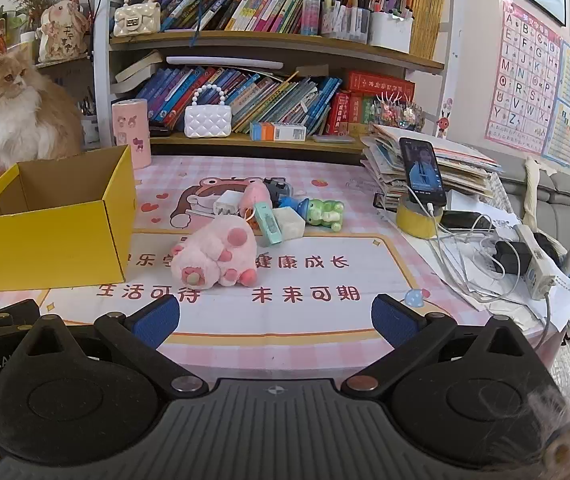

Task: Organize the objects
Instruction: 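Move both tools toward the pink plush pig and green frog figure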

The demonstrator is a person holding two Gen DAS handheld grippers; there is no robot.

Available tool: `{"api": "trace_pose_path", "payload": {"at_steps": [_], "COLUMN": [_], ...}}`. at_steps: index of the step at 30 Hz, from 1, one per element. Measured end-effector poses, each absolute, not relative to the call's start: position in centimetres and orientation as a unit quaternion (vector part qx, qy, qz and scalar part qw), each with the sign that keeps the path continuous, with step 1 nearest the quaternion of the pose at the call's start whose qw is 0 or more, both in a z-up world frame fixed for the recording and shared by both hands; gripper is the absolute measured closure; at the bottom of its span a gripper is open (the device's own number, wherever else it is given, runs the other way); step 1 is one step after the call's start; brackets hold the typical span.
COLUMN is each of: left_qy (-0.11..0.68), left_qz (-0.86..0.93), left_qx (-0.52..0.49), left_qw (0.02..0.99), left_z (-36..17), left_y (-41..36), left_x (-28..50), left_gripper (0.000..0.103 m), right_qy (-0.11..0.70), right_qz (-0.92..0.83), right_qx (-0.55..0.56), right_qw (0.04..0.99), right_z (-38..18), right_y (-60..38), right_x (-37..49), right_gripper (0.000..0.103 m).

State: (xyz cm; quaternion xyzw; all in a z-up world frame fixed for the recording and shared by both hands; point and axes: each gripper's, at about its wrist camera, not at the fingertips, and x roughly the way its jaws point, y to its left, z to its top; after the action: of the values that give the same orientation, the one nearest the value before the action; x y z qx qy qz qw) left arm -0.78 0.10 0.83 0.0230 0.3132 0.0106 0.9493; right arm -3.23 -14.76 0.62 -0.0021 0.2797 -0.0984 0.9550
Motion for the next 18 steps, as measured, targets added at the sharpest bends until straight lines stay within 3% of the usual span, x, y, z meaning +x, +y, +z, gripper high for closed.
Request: {"api": "trace_pose_path", "payload": {"at_steps": [18], "left_qy": [0.322], "left_qz": [0.01], "left_qx": [0.023], "left_qw": [0.947], "left_z": [0.48], "left_y": [0.44], "left_x": [-0.28], "left_gripper": [0.0], "right_qy": [0.288], "right_qz": [-0.1], "right_qx": [-0.002], "right_qw": [0.952], "right_z": [0.35], "right_y": [-13.97], "right_x": [-2.42], "right_gripper": [0.0]}}
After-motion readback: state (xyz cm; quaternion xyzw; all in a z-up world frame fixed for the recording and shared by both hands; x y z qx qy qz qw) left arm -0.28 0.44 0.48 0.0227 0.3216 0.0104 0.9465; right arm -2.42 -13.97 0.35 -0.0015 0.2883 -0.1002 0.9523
